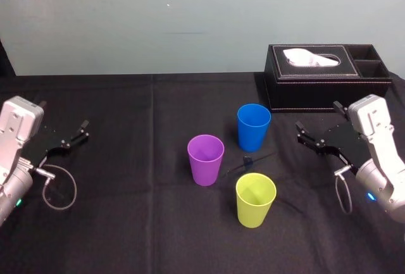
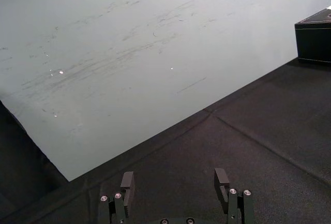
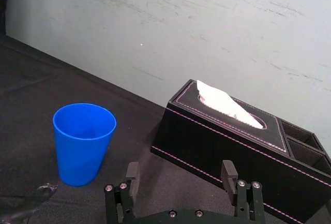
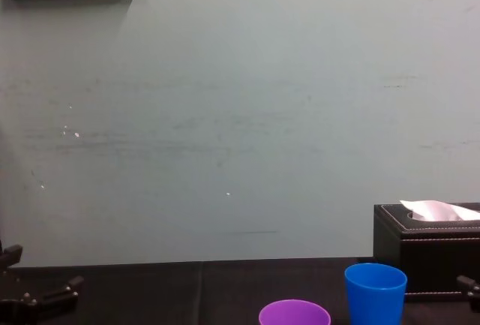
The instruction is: Stack the three plastic cups sequentially using one hand.
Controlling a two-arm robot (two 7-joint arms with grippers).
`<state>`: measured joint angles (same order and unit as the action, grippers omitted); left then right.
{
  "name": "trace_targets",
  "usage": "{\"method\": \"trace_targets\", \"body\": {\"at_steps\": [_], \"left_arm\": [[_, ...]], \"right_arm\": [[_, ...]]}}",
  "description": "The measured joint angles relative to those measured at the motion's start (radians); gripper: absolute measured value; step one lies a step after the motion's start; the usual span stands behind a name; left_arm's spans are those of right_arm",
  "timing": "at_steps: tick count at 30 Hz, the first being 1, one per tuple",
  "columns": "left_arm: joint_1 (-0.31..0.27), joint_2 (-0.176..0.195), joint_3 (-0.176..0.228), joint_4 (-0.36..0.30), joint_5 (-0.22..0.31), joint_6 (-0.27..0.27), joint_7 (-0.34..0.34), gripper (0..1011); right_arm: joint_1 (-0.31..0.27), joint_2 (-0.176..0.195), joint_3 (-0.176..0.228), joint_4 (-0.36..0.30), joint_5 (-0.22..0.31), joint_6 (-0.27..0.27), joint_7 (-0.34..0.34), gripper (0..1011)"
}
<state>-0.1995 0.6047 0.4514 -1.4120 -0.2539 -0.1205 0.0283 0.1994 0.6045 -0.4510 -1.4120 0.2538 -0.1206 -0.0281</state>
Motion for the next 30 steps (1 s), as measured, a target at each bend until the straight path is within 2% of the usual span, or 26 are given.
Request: {"method": "trace_targets", "body": {"at_steps": [6,13,19,23,26,30], "left_arm": [[0.0,0.0,0.0,0.0,0.0,0.0,0.0,1010],[0.0,0.0,0.0,0.0,0.0,0.0,0.0,1010],[0.0,0.0,0.0,0.0,0.0,0.0,0.0,1010],[0.0,0.0,0.0,0.0,0.0,0.0,0.0,1010],[0.0,0.0,0.0,0.0,0.0,0.0,0.0,1010],[0.0,0.0,0.0,0.0,0.0,0.0,0.0,1010]], "right_arm": [[-0.024,0.003,0.028,-0.024,0.018,-0.012,0.021,1000],[-0.085,0.04,0.074,-0.101,0.06,-0.046,0.078,1000],[-0.151,0.096,0.116,-0.171,0.116,-0.077,0.162,1000],[-0.207,0.154,0.154,-0.221,0.189,-0.103,0.26,1000],[-0.233,0.178,0.171,-0.241,0.221,-0.114,0.305,1000],[-0.284,0.223,0.205,-0.276,0.299,-0.125,0.399,1000]]}}
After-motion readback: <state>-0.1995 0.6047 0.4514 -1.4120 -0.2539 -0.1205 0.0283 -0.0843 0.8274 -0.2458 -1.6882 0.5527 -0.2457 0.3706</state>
